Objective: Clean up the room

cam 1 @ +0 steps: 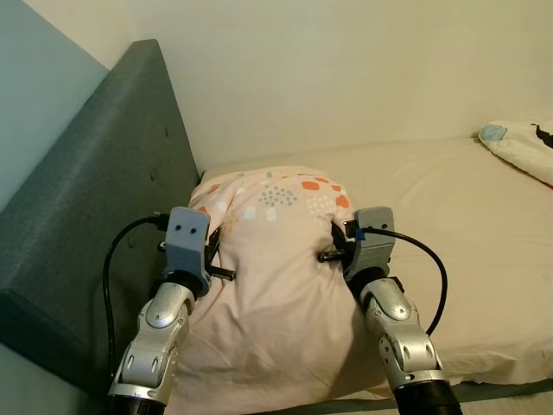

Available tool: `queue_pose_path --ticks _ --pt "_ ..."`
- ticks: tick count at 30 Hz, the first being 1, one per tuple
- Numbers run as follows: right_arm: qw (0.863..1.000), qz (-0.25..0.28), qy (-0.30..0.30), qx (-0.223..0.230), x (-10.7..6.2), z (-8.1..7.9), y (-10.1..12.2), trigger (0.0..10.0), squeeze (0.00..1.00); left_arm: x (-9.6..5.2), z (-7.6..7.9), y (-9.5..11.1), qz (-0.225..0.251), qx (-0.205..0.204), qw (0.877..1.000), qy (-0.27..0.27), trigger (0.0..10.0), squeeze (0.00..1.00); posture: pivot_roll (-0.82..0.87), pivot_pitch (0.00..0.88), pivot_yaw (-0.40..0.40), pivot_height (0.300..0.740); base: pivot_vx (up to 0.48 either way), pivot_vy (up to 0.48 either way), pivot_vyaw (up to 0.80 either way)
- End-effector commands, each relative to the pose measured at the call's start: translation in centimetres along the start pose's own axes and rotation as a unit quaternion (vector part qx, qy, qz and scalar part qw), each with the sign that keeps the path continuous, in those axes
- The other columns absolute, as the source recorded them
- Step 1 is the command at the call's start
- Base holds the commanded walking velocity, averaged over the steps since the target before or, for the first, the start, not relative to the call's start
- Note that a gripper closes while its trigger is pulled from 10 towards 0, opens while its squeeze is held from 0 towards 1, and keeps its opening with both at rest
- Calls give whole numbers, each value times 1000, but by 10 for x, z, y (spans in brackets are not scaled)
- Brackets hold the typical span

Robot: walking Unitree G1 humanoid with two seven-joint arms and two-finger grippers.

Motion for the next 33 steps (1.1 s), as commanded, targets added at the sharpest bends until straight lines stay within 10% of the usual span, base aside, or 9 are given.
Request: queue_pose_path --ticks 1,16,33 --pt "1000 15 16 3 2 -10 5 10000 0 0 -1 8 18 17 1000 -2 10000 0 -68 83 68 740 0 -337 438" --pt "1000 16 12 7 1 -9 4 10000 0 1 -1 6 8 27 1000 -3 10000 0 -61 90 74 740 0 -437 778" --pt "1000 14 -2 23 -1 -5 2 10000 0 0 3 0 -5 27 999 -25 10000 0 -58 95 82 740 0 0 0"
Point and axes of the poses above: a point about 5 cm out from each wrist's last joint towards the gripper, its own x axis pointing out of the wrist towards the gripper, its own y axis along the axis of the wrist's last joint, z = x × y, the point moved 4 cm from there along x, pointing out of the wrist towards the gripper, and after that the axes turned 12 degrees about x, right-handed, at the moved point
